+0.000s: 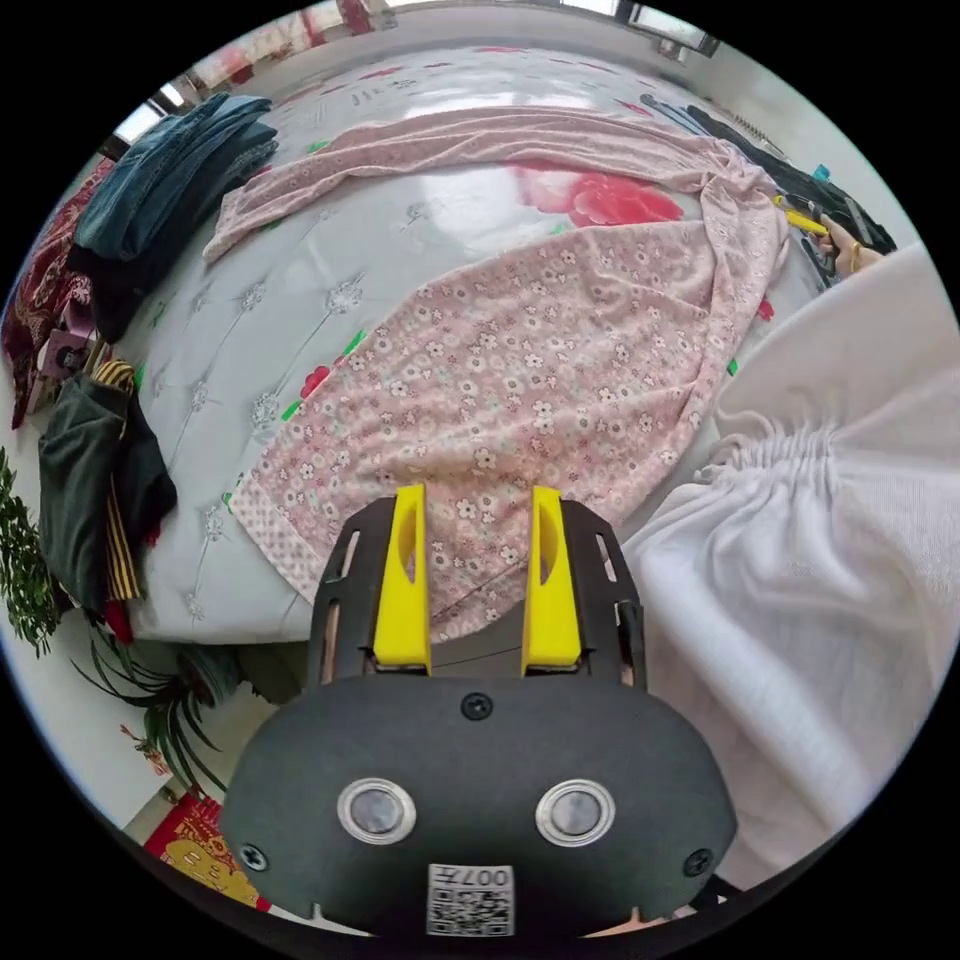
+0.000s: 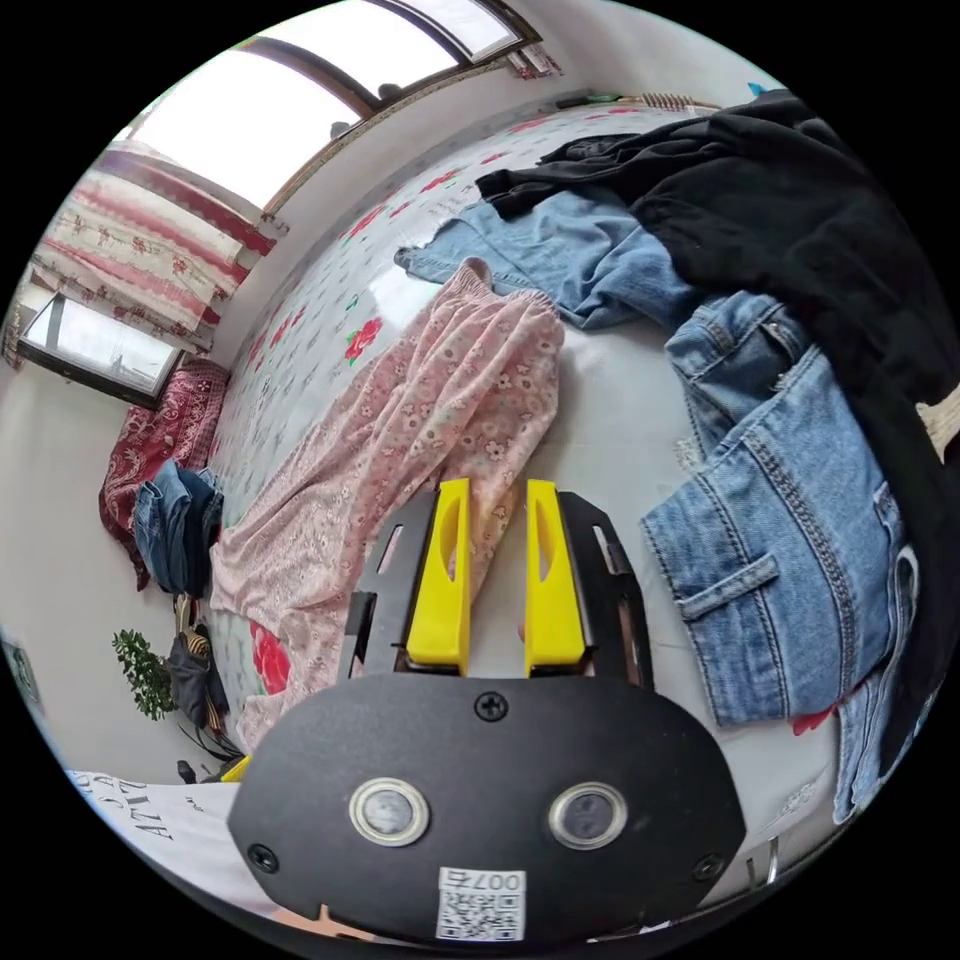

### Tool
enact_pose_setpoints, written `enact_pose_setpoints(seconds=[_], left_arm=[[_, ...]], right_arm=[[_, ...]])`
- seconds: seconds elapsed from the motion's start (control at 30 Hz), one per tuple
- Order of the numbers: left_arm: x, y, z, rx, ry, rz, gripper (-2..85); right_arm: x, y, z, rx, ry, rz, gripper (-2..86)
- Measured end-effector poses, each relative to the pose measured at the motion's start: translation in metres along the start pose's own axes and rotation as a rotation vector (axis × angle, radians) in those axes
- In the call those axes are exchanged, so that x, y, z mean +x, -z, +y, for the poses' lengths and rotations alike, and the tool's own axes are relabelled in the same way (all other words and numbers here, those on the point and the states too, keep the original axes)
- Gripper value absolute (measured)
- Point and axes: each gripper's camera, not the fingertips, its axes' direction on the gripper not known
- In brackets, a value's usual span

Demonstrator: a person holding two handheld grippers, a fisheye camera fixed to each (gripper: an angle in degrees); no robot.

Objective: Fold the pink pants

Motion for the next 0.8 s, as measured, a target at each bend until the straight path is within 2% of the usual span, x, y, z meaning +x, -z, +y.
enact_pose_setpoints(seconds=[0.03,0.1,0.17,0.23,0.3,0.37,0.47,0.53,0.6,0.67,0.8], left_arm=[[-0.015,0.003,-0.008,-0.036,0.0,0.077,2.5],[-0.035,0.007,-0.021,-0.102,-0.021,0.218,0.1],[-0.059,0.028,-0.026,-0.052,-0.057,0.453,-0.5],[-0.111,0.071,-0.022,0.144,-0.025,0.825,-0.8],[-0.153,0.096,-0.018,0.278,-0.002,1.025,-0.7],[-0.195,0.11,-0.021,0.354,0.1,1.029,-0.5],[-0.259,0.093,-0.045,0.344,0.435,0.992,1.5],[-0.282,0.081,-0.067,0.441,0.614,0.866,6.0],[-0.281,0.072,-0.09,0.412,0.636,0.799,9.6],[-0.273,0.072,-0.104,0.402,0.61,0.727,11.7],[-0.243,0.077,-0.1,0.414,0.518,0.546,12.8]], right_arm=[[-0.007,0.002,0.0,-0.002,0.008,0.023,0.9],[-0.013,0.022,0.006,0.047,0.024,0.054,0.3],[-0.008,0.056,0.017,0.127,0.005,0.018,0.0],[0.003,0.114,0.033,0.206,-0.044,-0.018,-0.1],[-0.003,0.154,0.042,0.231,-0.009,-0.026,-0.1],[-0.018,0.188,0.045,0.236,0.034,0.041,-0.1],[-0.056,0.22,0.037,0.275,0.136,0.127,0.3],[-0.074,0.204,0.019,0.277,0.17,0.252,1.0],[-0.067,0.172,0.007,0.181,0.132,0.335,1.9],[-0.056,0.152,0.01,0.083,0.126,0.287,2.7],[-0.014,0.159,0.067,0.18,0.04,0.17,4.1]])
